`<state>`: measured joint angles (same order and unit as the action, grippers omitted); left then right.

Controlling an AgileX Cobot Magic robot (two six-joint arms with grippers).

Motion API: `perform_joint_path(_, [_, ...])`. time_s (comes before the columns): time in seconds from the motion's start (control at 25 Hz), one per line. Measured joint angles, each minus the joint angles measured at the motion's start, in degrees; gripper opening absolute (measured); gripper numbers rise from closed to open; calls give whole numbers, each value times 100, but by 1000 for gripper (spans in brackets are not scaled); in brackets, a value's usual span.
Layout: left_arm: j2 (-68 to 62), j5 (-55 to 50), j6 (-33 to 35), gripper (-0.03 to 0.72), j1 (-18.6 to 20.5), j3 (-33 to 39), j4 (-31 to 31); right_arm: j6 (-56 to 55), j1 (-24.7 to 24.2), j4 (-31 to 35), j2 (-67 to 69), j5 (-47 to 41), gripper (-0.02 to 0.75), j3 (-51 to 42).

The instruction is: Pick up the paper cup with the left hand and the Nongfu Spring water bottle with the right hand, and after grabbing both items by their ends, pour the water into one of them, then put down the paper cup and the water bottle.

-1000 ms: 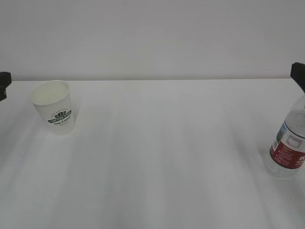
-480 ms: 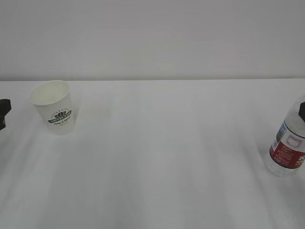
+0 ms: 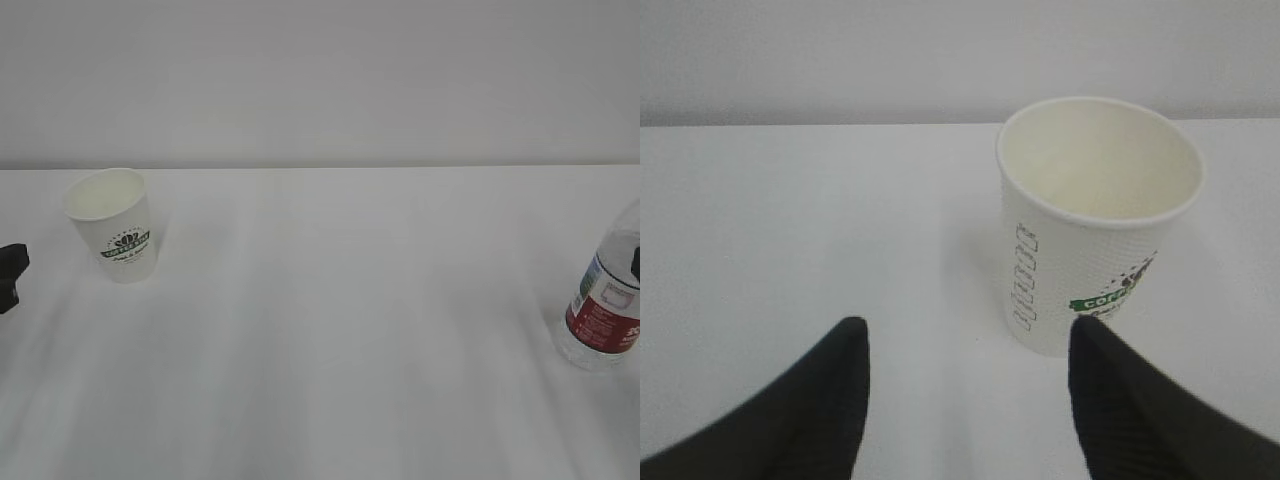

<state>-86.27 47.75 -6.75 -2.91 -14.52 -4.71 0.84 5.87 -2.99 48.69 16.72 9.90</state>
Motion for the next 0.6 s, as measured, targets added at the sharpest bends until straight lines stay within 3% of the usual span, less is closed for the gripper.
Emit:
perform_joint_path(0.2, [-274, 503, -50, 461, 0, 62, -13, 298, 0, 557, 0, 322, 534, -240])
perform_joint_path(0.6, [-462, 734, -62, 461, 0, 62, -257, 607, 0, 702, 682, 918, 534, -254])
